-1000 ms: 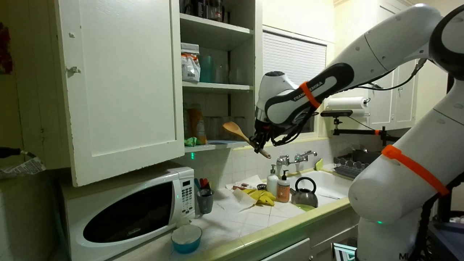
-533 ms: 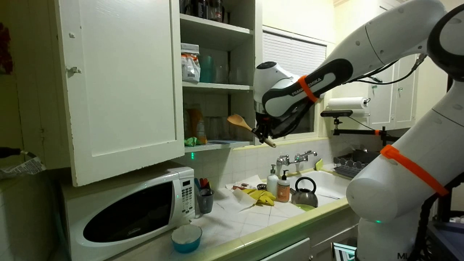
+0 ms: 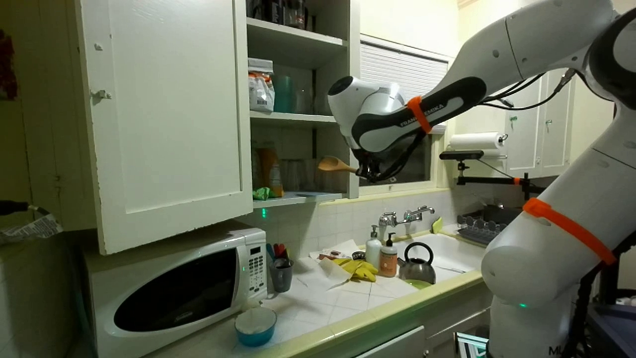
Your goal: Pick up the cooking stick and put it on the shelf
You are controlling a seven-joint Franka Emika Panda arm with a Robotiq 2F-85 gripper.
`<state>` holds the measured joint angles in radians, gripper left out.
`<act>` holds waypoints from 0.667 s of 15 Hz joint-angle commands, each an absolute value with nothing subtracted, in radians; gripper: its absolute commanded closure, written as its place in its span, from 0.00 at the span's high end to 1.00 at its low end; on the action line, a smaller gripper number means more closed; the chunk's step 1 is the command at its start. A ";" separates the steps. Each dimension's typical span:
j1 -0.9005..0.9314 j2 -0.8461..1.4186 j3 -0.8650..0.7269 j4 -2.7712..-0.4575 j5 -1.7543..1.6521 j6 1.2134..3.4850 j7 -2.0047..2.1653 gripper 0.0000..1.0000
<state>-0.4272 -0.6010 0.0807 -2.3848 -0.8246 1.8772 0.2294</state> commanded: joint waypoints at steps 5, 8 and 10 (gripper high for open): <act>-0.289 -0.562 0.015 -2.339 -0.909 1.812 0.222 0.07; -0.234 -0.494 -0.018 -2.296 -0.940 1.814 0.166 0.07; -0.216 -0.442 -0.034 -2.259 -0.964 1.805 0.143 0.07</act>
